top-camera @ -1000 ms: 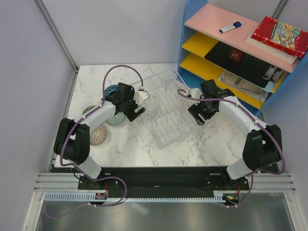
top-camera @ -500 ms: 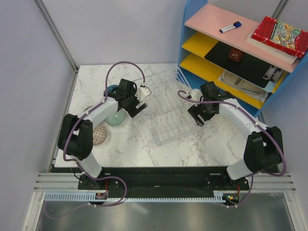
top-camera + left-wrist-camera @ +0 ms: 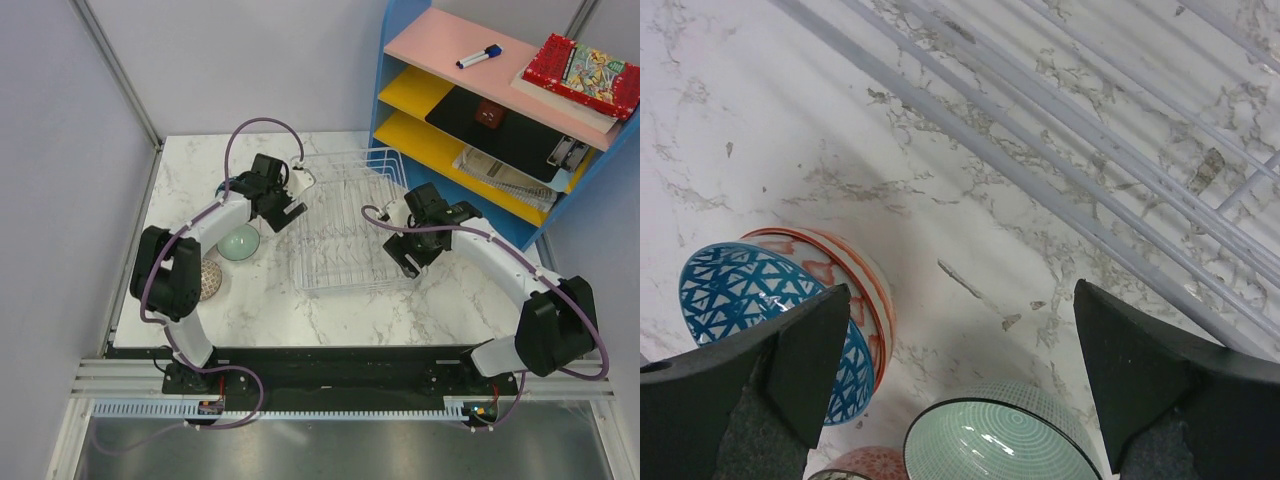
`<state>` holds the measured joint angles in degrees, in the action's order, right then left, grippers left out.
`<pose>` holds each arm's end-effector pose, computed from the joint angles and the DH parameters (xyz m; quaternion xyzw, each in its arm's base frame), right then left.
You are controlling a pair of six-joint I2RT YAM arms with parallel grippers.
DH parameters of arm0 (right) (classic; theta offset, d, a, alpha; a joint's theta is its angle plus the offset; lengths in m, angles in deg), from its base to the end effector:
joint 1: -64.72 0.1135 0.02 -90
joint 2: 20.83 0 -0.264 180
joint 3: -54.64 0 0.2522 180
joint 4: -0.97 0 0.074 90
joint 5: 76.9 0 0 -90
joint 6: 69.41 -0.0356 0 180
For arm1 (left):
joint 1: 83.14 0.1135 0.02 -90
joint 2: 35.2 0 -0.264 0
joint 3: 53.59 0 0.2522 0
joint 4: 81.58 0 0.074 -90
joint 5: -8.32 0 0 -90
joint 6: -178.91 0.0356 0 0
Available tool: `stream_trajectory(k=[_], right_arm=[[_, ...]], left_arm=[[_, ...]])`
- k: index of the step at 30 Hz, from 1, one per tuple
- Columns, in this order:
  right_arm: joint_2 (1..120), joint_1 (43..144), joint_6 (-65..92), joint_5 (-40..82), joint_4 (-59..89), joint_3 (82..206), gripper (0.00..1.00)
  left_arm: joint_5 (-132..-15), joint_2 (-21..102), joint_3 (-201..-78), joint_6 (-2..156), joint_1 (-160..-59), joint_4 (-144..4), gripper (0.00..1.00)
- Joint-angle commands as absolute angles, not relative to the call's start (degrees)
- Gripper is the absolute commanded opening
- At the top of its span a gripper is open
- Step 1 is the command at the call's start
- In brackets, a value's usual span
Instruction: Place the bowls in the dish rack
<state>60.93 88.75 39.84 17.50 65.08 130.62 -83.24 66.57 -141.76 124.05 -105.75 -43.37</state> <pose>0.2462 0.1127 0.2466 -0.3691 0.9121 0.0450 0.1727 0.3574 -0.1478 0.2265 0.4524 0.8296 0.0485 0.3237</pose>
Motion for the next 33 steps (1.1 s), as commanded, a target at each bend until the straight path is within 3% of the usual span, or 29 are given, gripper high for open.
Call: stream_trajectory(k=[1, 12, 33], right_arm=[[60.4, 93.0, 39.8, 26.8, 64.1, 129.6, 0.8], [60.5, 94.1, 41.3, 26.6, 64.9, 129.8, 0.81], [52.9, 94.1, 42.1, 10.4, 65.8, 138.4, 0.93]], left_arm=[[-81.0, 68.6, -143.8, 120.6, -107.8, -47.7, 1.0], [-81.4, 65.6, -140.0, 119.9, -107.9, -48.2, 1.0], [-85.0, 51.2, -128.6, 119.5, -107.6, -49.4, 1.0]])
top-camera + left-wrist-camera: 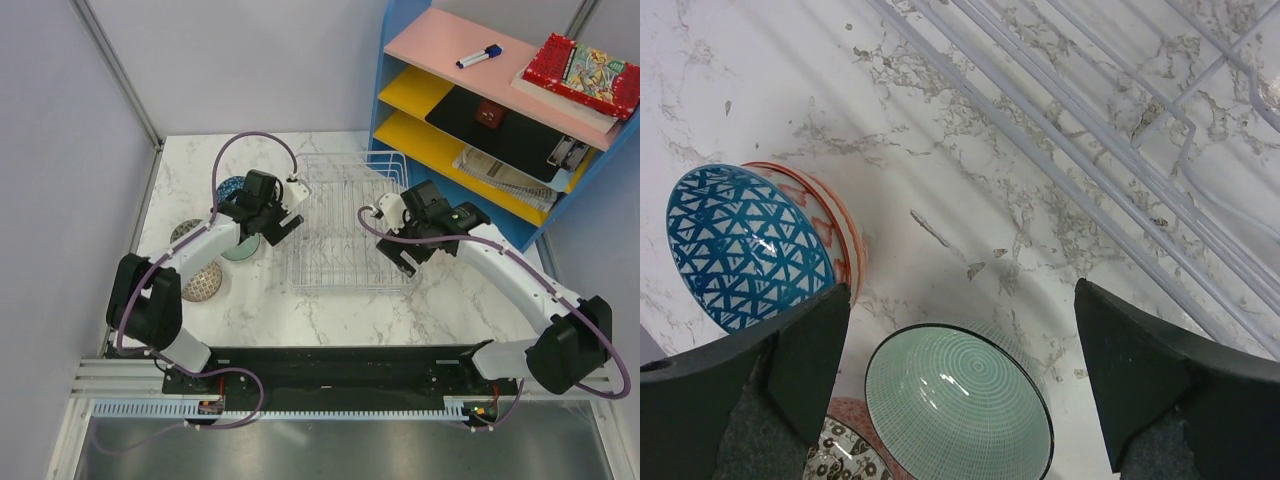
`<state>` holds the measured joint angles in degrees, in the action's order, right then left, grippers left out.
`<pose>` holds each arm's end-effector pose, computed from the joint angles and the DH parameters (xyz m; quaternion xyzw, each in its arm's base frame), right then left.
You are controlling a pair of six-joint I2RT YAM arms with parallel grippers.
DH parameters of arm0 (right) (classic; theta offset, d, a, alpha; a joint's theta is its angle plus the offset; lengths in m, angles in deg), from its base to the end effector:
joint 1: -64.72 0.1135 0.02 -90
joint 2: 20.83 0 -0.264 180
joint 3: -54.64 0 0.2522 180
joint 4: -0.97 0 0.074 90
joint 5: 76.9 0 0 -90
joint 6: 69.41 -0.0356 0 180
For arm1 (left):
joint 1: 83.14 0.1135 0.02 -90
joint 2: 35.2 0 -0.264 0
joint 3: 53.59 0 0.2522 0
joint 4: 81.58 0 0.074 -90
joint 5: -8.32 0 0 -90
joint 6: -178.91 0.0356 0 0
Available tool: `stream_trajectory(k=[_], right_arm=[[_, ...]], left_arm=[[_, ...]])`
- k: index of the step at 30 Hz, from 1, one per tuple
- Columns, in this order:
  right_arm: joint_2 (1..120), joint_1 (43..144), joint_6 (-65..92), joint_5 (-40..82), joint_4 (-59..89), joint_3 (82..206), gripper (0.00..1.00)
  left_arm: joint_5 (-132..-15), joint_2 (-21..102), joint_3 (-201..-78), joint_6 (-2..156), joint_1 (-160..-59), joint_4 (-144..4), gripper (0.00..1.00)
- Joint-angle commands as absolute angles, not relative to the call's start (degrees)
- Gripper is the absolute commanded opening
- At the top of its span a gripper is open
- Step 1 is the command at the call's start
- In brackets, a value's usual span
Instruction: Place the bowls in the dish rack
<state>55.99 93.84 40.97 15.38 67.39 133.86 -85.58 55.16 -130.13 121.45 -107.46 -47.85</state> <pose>0.2263 0.1277 0.2826 -0.4119 0.8829 0.0365 0.2226 0.3113 -0.1380 0.2364 0.4327 0.8251 0.0576 0.3586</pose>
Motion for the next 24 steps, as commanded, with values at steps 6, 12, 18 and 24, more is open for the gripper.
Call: stream_trajectory(k=[6, 12, 18, 24], right_arm=[[46.6, 94.1, 44.2, 8.7, 56.9, 138.3, 0.97], [45.1, 94.0, 43.5, 10.5, 50.2, 136.9, 0.97], [45.9, 93.2, 44.1, 10.9, 44.4, 132.8, 0.97], [49.0, 92.3, 41.9, 5.1, 39.1, 129.3, 0.97]], left_arm=[[-83.2, 46.2, -125.3, 118.0, -104.0, -50.9, 1.0], [-63.8, 36.5, -122.0, 117.4, -93.3, -51.0, 1.0], [-53.2, 28.5, -114.6, 116.5, -91.5, -56.9, 1.0], [-52.3, 27.0, -111.1, 115.8, -91.5, -60.0, 1.0]])
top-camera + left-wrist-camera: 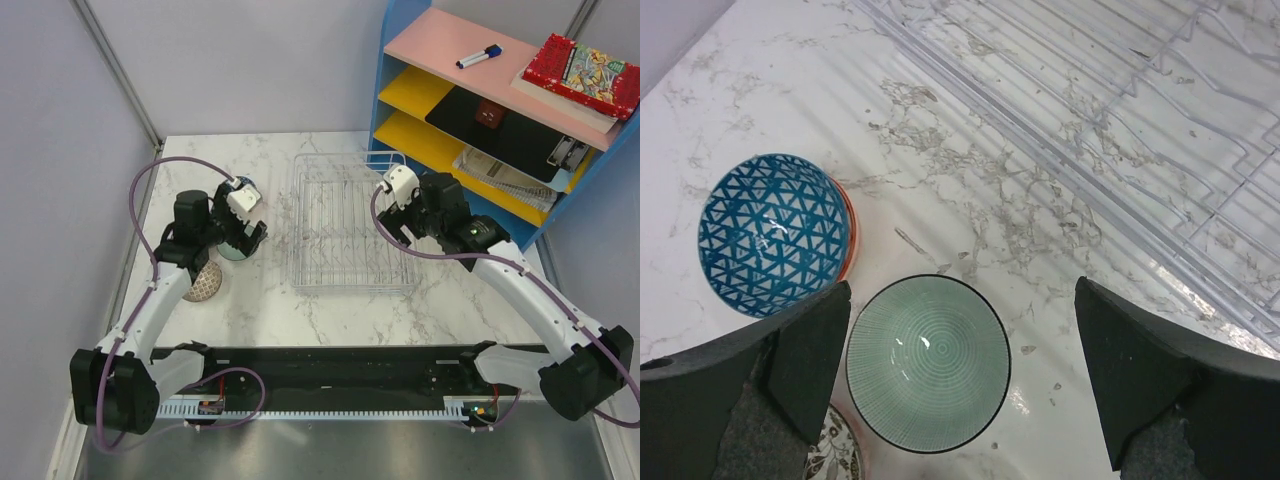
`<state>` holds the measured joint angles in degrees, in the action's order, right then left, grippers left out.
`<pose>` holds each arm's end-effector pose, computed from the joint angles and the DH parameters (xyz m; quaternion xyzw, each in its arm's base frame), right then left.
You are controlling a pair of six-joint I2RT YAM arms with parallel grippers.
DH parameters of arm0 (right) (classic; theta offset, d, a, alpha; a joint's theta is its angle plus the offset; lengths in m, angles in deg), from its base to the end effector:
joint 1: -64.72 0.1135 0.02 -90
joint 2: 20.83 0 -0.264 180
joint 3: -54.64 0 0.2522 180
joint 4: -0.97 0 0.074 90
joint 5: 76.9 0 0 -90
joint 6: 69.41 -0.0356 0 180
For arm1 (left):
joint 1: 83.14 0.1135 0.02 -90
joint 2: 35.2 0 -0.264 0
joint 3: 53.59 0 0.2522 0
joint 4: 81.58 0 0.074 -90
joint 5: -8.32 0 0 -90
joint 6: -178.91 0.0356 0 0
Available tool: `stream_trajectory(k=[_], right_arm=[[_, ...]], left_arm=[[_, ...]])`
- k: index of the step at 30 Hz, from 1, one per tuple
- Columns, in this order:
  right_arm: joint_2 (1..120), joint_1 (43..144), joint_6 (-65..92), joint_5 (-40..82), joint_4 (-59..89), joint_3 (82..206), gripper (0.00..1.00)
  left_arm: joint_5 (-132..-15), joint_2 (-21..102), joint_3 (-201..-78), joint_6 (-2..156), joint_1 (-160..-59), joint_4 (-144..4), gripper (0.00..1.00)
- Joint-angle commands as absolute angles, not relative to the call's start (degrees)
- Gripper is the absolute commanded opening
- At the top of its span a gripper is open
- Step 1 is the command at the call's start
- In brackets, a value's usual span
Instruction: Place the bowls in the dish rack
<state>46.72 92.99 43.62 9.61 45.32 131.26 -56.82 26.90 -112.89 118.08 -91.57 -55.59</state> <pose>0.2279 0.1201 0.3340 -0.3717 0.8063 -0.0060 0.4601 0.2367 -0.0502 0.2833 0.3746 0.7604 -0.0927 0.5224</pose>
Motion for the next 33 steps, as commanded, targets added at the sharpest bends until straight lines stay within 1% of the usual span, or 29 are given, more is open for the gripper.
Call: stream_trajectory(k=[1, 4, 8, 15, 20, 33], right_arm=[[49.6, 92.1, 41.7, 4.3, 38.7, 129.2, 0.97], [51.5, 92.0, 40.7, 3.6, 38.7, 129.1, 0.97], [50.5, 92.0, 40.7, 3.8, 38.7, 129.0, 0.97], [49.3, 92.0, 40.7, 4.0, 38.5, 128.4, 0.97], [49.2, 92.0, 40.5, 3.0, 37.7, 128.2, 0.97], [53.8, 89.9, 35.7, -4.0, 36.6, 129.8, 0.97]], left_arm=[[-51.8, 27.6, -110.9, 115.9, -91.5, -60.1, 1.0], [-50.7, 29.5, -111.0, 115.7, -91.6, -60.2, 1.0], [-51.5, 30.2, -111.1, 115.5, -91.6, -60.4, 1.0], [-55.7, 29.8, -109.5, 113.9, -91.6, -64.1, 1.0], [-56.5, 30.3, -109.4, 113.7, -91.6, -64.6, 1.0], [-54.9, 31.6, -109.4, 114.3, -91.6, -63.9, 1.0]])
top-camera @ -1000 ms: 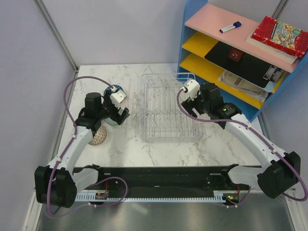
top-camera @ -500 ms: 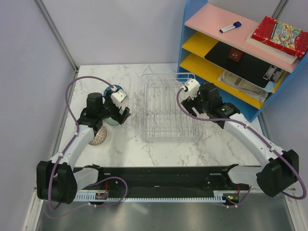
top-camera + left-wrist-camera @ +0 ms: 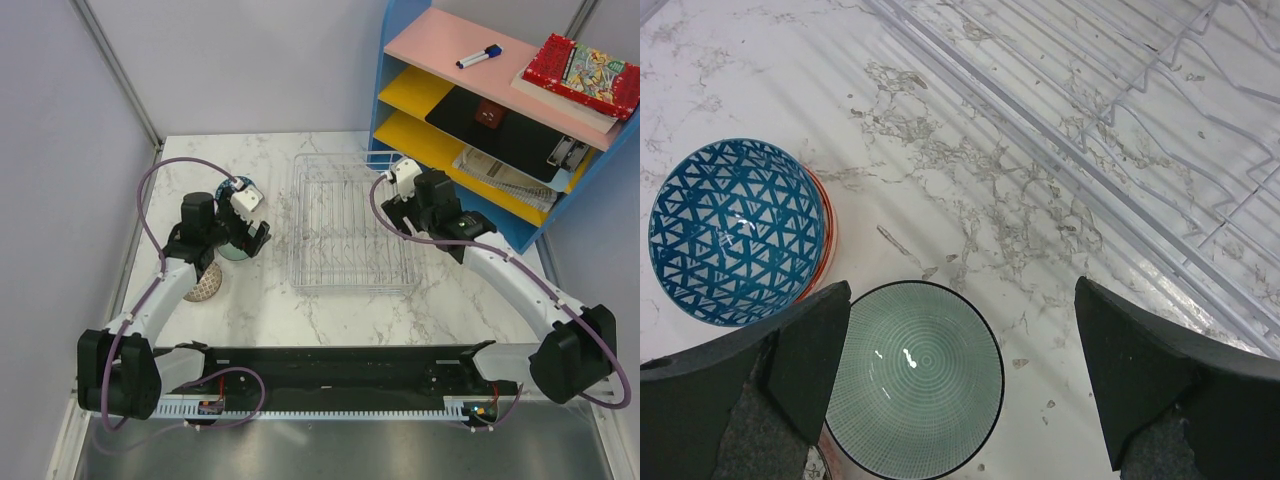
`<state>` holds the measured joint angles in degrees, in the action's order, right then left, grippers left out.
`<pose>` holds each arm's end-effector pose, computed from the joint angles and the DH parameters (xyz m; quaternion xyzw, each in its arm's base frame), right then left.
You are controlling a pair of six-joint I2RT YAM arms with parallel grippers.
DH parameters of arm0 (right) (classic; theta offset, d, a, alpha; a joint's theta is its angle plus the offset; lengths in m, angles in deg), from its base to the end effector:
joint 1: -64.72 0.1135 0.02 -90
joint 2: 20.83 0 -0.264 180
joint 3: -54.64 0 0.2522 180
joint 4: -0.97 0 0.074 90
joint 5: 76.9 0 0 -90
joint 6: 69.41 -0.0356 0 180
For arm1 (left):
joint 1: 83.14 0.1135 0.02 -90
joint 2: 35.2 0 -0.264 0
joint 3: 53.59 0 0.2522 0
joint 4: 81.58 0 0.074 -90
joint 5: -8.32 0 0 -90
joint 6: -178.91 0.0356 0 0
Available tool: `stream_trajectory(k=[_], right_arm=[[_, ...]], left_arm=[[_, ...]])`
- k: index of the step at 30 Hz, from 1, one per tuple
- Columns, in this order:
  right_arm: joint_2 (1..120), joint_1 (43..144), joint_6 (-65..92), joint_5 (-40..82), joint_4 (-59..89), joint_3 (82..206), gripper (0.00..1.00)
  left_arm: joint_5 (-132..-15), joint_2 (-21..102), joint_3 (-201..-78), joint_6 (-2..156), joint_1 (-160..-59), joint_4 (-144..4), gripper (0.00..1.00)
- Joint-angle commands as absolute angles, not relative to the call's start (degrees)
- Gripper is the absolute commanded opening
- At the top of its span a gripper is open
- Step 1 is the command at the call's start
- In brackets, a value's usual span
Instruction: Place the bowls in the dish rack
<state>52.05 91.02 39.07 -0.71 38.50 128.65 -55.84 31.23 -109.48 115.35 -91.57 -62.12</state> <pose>0.2564 0.1173 0.3063 -0.2874 0.8400 -0.0765 0.4539 0.2492 -0.0526 0.2563 0.3596 0.7718 -0.1150 0.5116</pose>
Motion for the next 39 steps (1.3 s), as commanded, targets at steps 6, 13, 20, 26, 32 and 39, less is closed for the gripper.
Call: stream_trajectory(k=[6, 13, 20, 26, 32, 39], right_arm=[[56.7, 89.6, 35.4, -3.4, 37.1, 130.0, 0.97], [57.4, 89.5, 35.5, -0.3, 38.5, 129.8, 0.97], [58.5, 89.6, 35.4, -0.5, 38.9, 130.1, 0.96], [58.4, 89.5, 35.5, -0.6, 38.9, 130.1, 0.96], [58.2, 89.6, 35.7, -0.8, 38.9, 130.0, 0.95], [57.6, 89.6, 35.9, -0.8, 38.9, 129.8, 0.96]], left_arm=[[-54.7, 31.8, -109.4, 114.5, -91.6, -63.9, 1.0], [-54.6, 32.6, -109.5, 114.8, -91.6, -63.7, 1.0], [-54.6, 32.7, -109.5, 114.8, -91.6, -63.6, 1.0], [-55.3, 33.3, -109.6, 114.9, -91.6, -63.7, 1.0], [-62.3, 35.4, -110.8, 112.8, -91.6, -64.9, 1.0], [-78.5, 37.5, -111.2, 109.5, -91.1, -70.5, 1.0]])
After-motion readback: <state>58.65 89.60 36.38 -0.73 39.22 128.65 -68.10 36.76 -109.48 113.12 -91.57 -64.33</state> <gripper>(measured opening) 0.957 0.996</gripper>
